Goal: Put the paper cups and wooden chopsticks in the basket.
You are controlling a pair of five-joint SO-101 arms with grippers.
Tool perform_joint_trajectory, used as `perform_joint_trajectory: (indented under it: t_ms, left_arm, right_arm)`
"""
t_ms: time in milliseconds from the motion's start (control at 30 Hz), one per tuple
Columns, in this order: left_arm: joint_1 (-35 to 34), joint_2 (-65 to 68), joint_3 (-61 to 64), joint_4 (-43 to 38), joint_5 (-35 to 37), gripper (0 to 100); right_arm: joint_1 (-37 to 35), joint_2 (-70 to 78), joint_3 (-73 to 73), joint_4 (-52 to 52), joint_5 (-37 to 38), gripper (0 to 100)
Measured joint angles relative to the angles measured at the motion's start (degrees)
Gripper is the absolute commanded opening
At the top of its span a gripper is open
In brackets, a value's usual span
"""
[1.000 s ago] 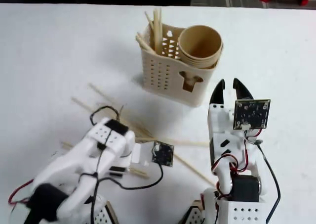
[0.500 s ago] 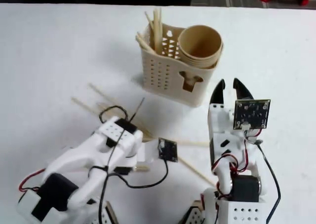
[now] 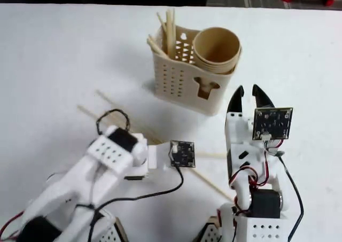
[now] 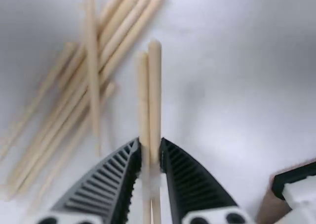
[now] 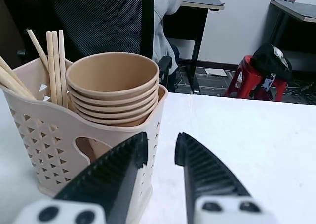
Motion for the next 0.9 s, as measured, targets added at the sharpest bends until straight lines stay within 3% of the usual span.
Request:
perform_joint_trajectory:
  t_ms: [267,533,900]
  left_arm:
    - [-0.5,-13.8,0.0,5.1,0.0,2]
    - [-8.9,-18.6,-6.9,6.3,0.2,2]
    - [-11.2,-18.7,-29.5,9.8,13.1,2]
  right_arm:
    - [0.0,0.0,0.0,0.0,0.0,10.8]
    - [0.0,0.0,0.0,0.0,0.0,10.8]
    - [0.0,0.0,0.0,0.0,0.0,10.8]
